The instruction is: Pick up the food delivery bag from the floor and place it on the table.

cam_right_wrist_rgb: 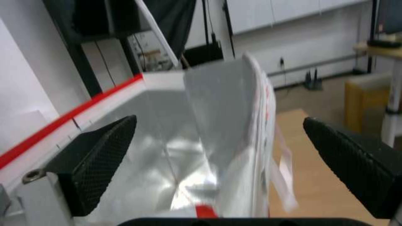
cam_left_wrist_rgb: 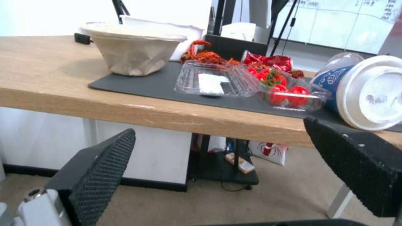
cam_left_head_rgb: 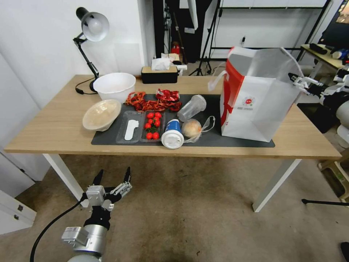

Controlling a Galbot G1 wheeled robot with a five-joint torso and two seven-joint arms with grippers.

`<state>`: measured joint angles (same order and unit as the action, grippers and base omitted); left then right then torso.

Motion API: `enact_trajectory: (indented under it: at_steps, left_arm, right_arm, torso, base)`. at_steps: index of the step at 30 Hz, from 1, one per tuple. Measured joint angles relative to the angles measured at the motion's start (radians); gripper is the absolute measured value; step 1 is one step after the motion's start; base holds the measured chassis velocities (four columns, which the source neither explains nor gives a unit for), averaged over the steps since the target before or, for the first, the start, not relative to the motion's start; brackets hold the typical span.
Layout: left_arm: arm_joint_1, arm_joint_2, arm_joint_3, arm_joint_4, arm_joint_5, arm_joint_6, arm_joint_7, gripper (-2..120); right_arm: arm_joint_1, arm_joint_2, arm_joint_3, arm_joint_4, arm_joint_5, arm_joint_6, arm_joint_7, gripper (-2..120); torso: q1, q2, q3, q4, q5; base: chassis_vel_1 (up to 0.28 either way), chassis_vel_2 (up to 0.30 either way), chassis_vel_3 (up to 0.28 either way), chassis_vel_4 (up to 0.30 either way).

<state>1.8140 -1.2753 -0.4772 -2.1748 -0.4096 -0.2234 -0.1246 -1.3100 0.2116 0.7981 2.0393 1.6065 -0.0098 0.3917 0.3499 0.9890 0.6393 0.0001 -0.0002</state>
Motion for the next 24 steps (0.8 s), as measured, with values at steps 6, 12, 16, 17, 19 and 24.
enact_trajectory:
  at_steps: [6,12,16,17,19,24]
  left_arm:
    - [0.008,-0.004,-0.001,-0.004,0.002,-0.014,-0.001,100]
    - [0.013,0.002,-0.02,-0.031,-0.01,-0.021,0.015,100]
    - [0.013,0.005,-0.024,-0.054,-0.035,-0.021,0.023,100]
    - [0.013,0.005,-0.024,-0.054,-0.035,-0.021,0.023,100]
    - [0.012,0.007,-0.023,-0.072,-0.056,-0.011,0.029,100]
    - [-0.001,0.008,-0.016,-0.066,-0.06,-0.006,0.035,100]
  right_arm:
    - [-0.016,0.004,0.0,0.014,-0.071,0.034,-0.053,100]
    - [-0.069,0.055,-0.024,0.099,-0.198,0.095,-0.048,100]
    - [-0.154,0.122,-0.012,0.171,-0.356,0.128,-0.028,100]
    - [-0.154,0.122,-0.012,0.171,-0.356,0.128,-0.028,100]
    - [-0.228,0.163,0.012,0.225,-0.485,0.163,-0.004,100]
    - [-0.295,0.194,0.045,0.267,-0.654,0.204,0.004,100]
  torso:
    - [0.0,0.0,0.0,0.0,0.0]
    - [0.0,0.0,0.0,0.0001,-0.0001]
    - [0.0,0.0,0.0,0.0,0.0003]
    - [0.0,0.0,0.0,0.0,0.0003]
    - [0.0,0.0,0.0,-0.0001,0.0002]
    - [0.0,0.0,0.0,-0.0001,0.0]
  base:
    - [0.0,0.0,0.0,0.0]
    - [0.0,0.0,0.0,0.0]
    - [0.0,0.0,0.0,0.0]
    - [0.0,0.0,0.0,0.0]
    - [0.0,0.0,0.0,0.0]
    - [0.0,0.0,0.0,0.0]
